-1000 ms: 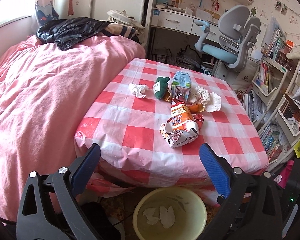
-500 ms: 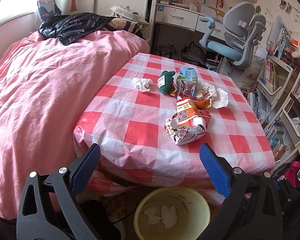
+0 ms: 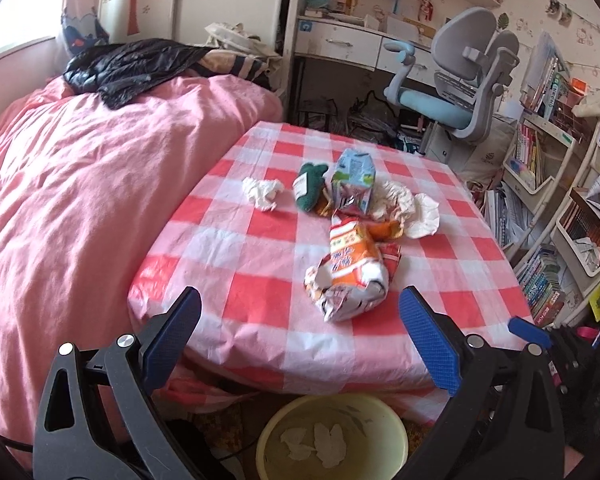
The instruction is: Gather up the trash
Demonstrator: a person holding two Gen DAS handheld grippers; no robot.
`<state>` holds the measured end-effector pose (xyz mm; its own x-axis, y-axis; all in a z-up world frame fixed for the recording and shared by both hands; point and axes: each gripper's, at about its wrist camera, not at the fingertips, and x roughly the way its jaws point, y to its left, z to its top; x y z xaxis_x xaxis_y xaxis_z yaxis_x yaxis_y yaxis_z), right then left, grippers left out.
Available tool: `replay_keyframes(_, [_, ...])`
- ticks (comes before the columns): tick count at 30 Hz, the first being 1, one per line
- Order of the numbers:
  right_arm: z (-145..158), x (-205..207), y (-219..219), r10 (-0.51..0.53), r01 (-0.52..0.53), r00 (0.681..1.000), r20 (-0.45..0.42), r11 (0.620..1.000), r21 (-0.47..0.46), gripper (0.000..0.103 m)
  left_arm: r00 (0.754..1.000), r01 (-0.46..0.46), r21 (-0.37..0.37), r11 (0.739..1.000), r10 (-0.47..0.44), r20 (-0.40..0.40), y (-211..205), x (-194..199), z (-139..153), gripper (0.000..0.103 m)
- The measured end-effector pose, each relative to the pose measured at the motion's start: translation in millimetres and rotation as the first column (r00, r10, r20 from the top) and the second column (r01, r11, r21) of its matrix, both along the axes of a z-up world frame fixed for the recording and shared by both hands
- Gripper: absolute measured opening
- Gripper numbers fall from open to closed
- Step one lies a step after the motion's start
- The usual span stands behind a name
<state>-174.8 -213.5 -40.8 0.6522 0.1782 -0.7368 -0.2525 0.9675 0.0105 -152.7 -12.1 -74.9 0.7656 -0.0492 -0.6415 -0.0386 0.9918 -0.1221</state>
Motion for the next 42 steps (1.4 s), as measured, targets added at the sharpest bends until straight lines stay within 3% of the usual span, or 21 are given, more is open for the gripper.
replay_keyframes(5, [-8,62,2,0.006,-0.011,0.996,-0.089,0.998,-0.055,0.087,0.999,0.049,0.036,0.998,-0.049,-0.001,-7,37,12,0.096])
replay_keyframes(10, [-29,109,1,-0.008,-0.003,0.986,-0.164,0.998,-0.064,0.087,0.999,0.043,0.037,0.998,-0.042,-0.023,0,78,12,0.096])
replay_keyframes(15, [-36,139,12,0.025,-0.037,0.985,-0.171,0.997,-0.071,0.095,0.999,0.039,0.020,0.999,-0.039,-0.035,4,108,13,0.096])
replay_keyframes(23, [-38,180,11,0.018,-0.025,0.987,-0.159,0.999,-0.045,0.096,0.998,0.022,-0.026,0.999,-0.023,-0.053,5,141,18,0.096])
replay_keyframes(37, [-38,186,11,0.016,-0.024,0.987,-0.162,0.999,-0.044,0.096,0.998,0.030,-0.043,0.999,-0.033,-0.062,6,143,28,0.096])
replay_keyframes(42, [-38,187,10,0.017,-0.024,0.987,-0.163,0.999,-0.043,0.096,0.995,0.050,-0.003,0.999,-0.050,-0.085,-2,138,22,0.096])
